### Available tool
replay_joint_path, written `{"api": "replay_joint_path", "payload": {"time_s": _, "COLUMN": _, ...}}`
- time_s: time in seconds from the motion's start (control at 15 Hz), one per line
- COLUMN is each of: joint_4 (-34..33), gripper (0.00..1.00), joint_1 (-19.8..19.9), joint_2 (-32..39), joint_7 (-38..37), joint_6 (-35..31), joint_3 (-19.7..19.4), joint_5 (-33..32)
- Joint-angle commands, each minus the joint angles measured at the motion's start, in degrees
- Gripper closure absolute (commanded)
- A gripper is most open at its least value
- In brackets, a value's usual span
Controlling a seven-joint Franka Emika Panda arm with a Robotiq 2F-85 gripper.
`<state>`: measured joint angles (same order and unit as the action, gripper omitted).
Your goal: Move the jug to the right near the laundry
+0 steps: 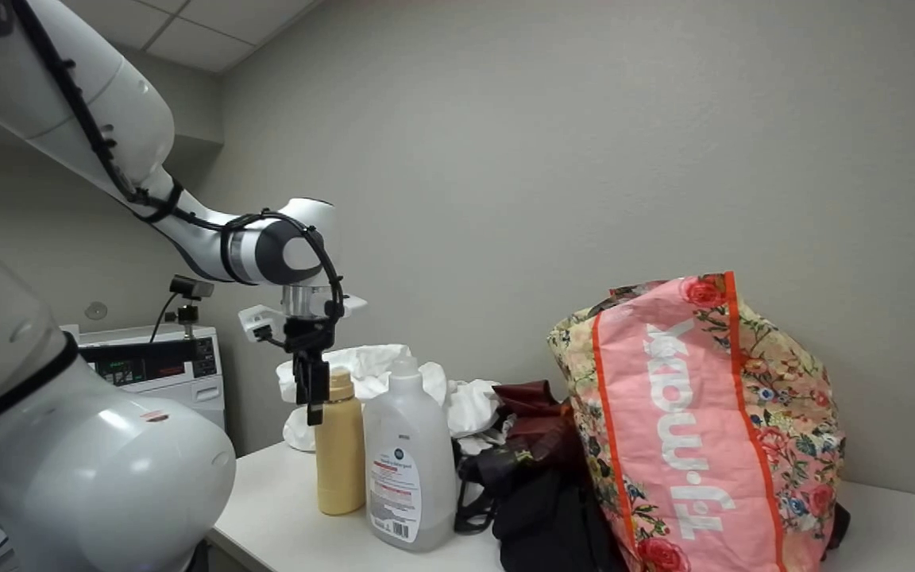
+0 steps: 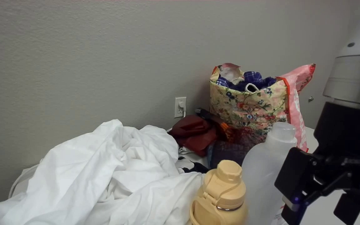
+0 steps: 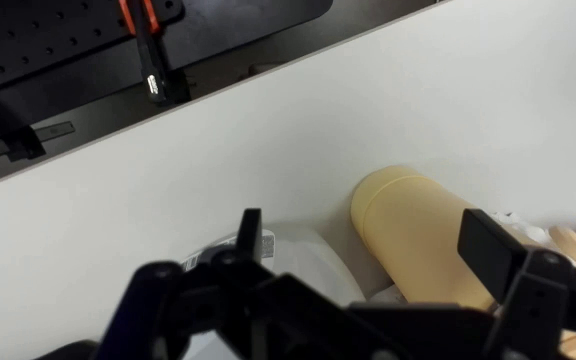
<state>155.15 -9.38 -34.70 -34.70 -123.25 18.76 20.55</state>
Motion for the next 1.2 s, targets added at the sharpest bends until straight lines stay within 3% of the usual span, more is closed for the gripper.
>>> {"api": "replay_joint_path", "payload": {"time_s": 0.0, "joint_4": -2.7, "gripper": 0.0, "joint_1": 1.1, "joint_2": 1.1, "joint_7": -13.1, "joint_6": -0.2, "joint_3": 4.4, "joint_5": -1.1}}
{"api": "replay_joint_path", "payload": {"time_s": 0.47, "joint_4": -5.5, "gripper": 0.0, "joint_1": 2.5, "joint_2": 1.0, "joint_7": -35.0, "joint_6": 0.1, "joint_3": 6.4, "joint_5": -6.4}}
{"api": "replay_joint_path", "payload": {"time_s": 1.13, "joint_4": -11.0, "gripper": 0.0, "joint_1": 3.9, "joint_2": 11.0, "joint_7": -64.3, "joint_6": -6.2, "joint_3": 13.9, "joint_5": -21.9}}
